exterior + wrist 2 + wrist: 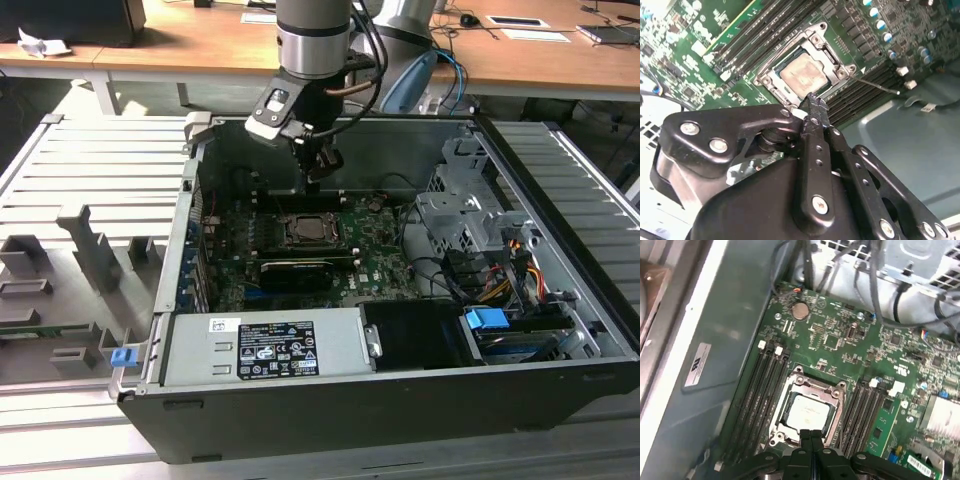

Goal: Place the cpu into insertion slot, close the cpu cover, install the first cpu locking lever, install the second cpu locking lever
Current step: 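Install the first cpu locking lever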

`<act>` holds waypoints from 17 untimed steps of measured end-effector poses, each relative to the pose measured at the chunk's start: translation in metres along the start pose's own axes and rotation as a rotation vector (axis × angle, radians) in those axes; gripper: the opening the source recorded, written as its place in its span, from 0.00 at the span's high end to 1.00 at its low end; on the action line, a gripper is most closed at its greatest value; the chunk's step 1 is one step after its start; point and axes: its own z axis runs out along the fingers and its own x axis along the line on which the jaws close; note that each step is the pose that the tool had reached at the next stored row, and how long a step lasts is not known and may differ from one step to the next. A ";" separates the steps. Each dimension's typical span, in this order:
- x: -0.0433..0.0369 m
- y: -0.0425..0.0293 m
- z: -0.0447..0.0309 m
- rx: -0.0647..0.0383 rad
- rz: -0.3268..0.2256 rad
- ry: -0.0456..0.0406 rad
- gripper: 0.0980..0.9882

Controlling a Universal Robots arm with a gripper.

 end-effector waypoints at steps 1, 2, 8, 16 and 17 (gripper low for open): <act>0.0000 0.0000 0.0000 0.000 -0.024 0.0010 0.99; 0.0000 0.0000 0.0000 0.000 -0.038 0.0016 0.99; 0.0000 0.0000 0.0001 -0.001 -0.131 0.0055 0.99; -0.0004 0.0008 0.0023 0.002 -0.243 0.0124 0.99; -0.0004 0.0008 0.0024 0.002 -0.261 0.0131 0.99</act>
